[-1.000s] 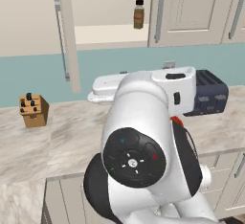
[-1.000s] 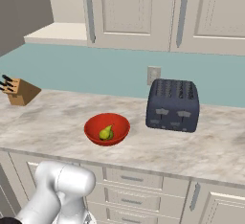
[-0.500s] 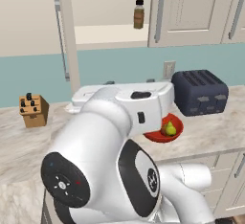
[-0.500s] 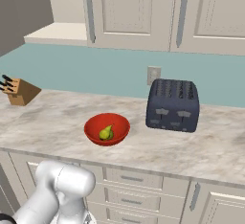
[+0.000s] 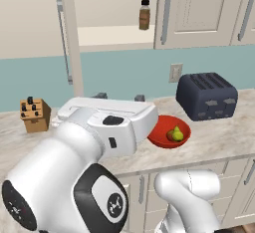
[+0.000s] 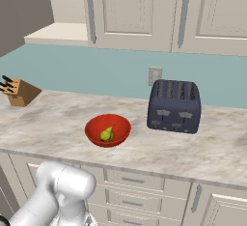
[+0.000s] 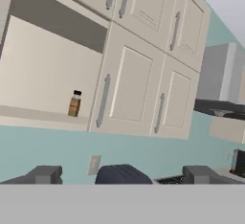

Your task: Open the cabinet. Pick the pear and mango from the cabinet and place them into the bowl. Then close the cabinet.

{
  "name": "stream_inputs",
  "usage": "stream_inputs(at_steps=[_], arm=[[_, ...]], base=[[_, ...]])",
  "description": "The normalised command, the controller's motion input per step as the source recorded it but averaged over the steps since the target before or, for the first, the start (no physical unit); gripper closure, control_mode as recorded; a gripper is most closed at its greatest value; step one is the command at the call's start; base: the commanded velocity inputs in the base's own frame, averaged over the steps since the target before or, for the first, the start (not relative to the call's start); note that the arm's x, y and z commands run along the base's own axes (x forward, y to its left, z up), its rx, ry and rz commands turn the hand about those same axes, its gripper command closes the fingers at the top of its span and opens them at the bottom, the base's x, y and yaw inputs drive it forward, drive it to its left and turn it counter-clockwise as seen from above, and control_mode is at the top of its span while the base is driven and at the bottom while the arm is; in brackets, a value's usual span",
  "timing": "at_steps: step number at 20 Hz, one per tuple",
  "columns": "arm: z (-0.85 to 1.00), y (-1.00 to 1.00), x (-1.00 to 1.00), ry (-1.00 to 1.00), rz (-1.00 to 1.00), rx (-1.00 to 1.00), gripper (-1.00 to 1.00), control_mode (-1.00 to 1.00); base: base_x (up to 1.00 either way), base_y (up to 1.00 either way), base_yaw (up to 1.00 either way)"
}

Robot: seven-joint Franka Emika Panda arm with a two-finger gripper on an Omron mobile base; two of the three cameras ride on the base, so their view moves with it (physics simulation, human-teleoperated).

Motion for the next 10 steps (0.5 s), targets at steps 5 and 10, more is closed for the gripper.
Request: stream_inputs(at_steps=[5, 10], arm=[[-0.11, 0.33, 0.00, -0.03, -0.10, -0.02, -1.00, -1.00], [-0.05, 0.30, 0.05, -0.01, -0.09, -0.01, -1.00, -1.00]], base=[[0.00, 0.00, 0.00], [0.00, 0.00, 0.00]])
